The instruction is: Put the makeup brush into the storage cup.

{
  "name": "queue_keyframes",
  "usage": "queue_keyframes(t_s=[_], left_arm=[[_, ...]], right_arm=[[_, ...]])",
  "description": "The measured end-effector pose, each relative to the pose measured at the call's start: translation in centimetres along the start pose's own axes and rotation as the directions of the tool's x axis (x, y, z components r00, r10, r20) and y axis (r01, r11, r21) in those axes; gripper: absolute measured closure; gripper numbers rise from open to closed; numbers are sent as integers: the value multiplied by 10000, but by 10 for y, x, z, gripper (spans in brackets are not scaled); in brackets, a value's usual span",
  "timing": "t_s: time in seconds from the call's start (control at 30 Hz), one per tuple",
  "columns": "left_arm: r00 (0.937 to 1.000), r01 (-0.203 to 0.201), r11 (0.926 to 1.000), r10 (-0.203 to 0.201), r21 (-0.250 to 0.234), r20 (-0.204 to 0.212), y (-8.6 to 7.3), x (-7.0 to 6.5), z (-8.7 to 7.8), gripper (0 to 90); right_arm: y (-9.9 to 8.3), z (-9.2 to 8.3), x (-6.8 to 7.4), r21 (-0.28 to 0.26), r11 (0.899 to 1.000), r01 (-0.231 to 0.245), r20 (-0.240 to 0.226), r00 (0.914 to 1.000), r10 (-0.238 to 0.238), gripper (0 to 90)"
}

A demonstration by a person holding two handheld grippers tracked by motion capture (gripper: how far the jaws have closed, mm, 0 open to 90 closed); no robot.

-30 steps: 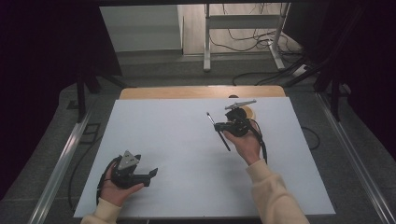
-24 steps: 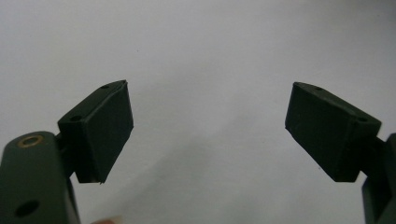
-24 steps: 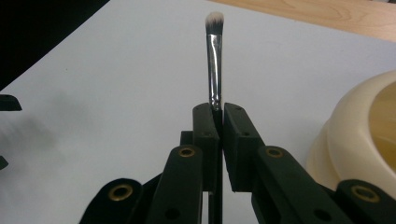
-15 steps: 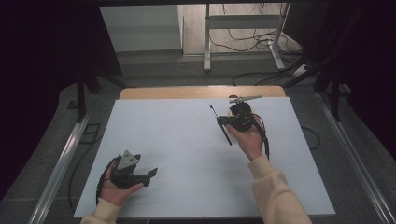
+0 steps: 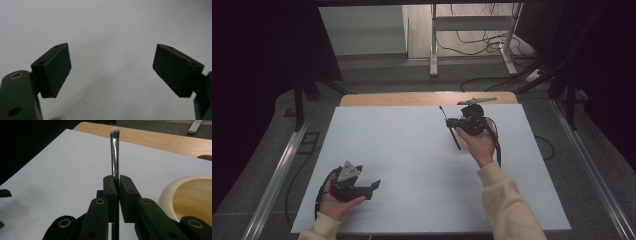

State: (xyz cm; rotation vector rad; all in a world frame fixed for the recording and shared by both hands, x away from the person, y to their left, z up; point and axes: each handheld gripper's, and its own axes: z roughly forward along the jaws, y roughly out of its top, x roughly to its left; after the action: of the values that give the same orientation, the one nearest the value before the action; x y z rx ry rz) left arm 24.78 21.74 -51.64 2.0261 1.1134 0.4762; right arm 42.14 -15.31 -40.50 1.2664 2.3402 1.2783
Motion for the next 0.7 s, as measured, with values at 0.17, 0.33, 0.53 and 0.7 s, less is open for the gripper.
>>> queue_keyframes(t_s=[0.17, 0.33, 0.53, 0.7], left_arm=[[10000, -4, 10000, 4, 3, 2, 0, 0, 0, 153], [10000, 2, 10000, -2, 5, -14, 0, 0, 0, 153], [10000, 6, 10000, -6, -4, -8, 0, 0, 0, 153], [10000, 2, 10000, -2, -5, -5, 0, 0, 0, 153]], right_arm=[[3, -2, -3, -212, 9997, -115, 37, 9999, 115, 834], [7, -6, -6, -434, 9987, -255, -12, 9997, 254, 834], [14, -13, -10, -722, 9969, -314, 115, 9994, 323, 834], [19, -16, -13, -852, 9960, -278, 222, 9993, 298, 834]])
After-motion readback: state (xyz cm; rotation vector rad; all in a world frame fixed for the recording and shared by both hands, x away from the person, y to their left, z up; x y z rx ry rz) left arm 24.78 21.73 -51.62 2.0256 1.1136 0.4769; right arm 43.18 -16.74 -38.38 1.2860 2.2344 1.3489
